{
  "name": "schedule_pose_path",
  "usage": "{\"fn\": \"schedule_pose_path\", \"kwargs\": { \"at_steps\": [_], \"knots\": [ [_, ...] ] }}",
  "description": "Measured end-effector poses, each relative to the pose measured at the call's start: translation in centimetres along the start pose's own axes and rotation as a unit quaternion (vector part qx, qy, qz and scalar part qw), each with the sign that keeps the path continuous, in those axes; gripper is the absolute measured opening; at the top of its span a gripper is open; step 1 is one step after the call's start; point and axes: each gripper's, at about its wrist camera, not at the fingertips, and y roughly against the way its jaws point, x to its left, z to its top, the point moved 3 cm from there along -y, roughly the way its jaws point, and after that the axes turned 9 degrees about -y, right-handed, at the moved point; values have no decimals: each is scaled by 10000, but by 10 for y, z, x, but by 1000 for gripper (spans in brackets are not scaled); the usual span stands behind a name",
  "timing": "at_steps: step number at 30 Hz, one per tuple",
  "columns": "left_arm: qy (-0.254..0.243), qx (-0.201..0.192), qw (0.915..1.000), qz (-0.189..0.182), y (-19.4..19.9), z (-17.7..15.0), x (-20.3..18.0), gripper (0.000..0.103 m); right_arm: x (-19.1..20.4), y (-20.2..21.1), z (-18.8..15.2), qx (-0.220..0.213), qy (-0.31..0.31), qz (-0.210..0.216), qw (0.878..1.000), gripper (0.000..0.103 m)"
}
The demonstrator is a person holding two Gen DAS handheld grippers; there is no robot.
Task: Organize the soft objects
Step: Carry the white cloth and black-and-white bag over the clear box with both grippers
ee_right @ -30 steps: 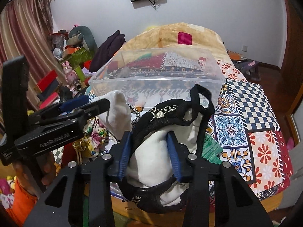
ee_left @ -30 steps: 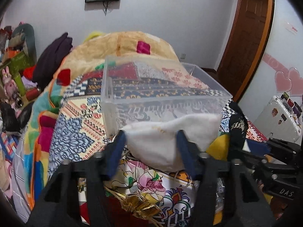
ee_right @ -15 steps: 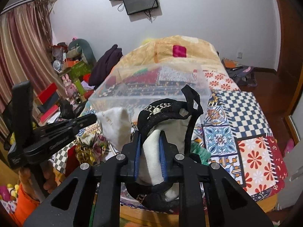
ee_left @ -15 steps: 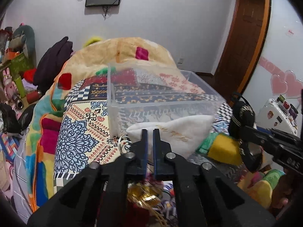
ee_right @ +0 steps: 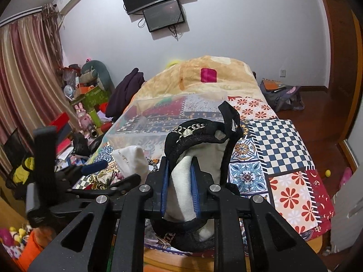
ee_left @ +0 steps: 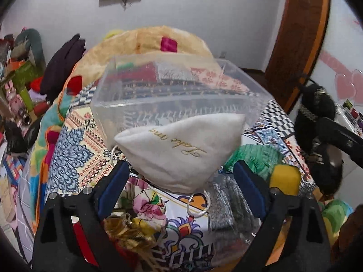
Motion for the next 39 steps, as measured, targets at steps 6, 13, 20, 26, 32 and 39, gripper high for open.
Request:
{"fn": "schedule_pose_path", "kwargs": {
  "at_steps": [6,13,20,26,32,39],
  "knots": [
    [99,-86,9999,94,-6,0,2,53,-9,1,0,-13,-124,16,9999,16],
    [65,-278,9995,-106,10,-8,11,5,-9,2,1,-16,-146,5,9999,16],
    [34,-886,9960,-61,54,8,21,4,1,8,18,-137,-25,105,9998,16],
    [2,-1275,9918,-19,79,32,31,4,21,9,48,-505,258,148,9983,16],
    [-68,-1117,9933,-272,77,33,36,4,26,-5,59,-520,355,124,9979,16],
    [-330,-539,9973,-372,51,-3,13,68,14,-12,38,-246,263,104,9993,16]
  ]
}}
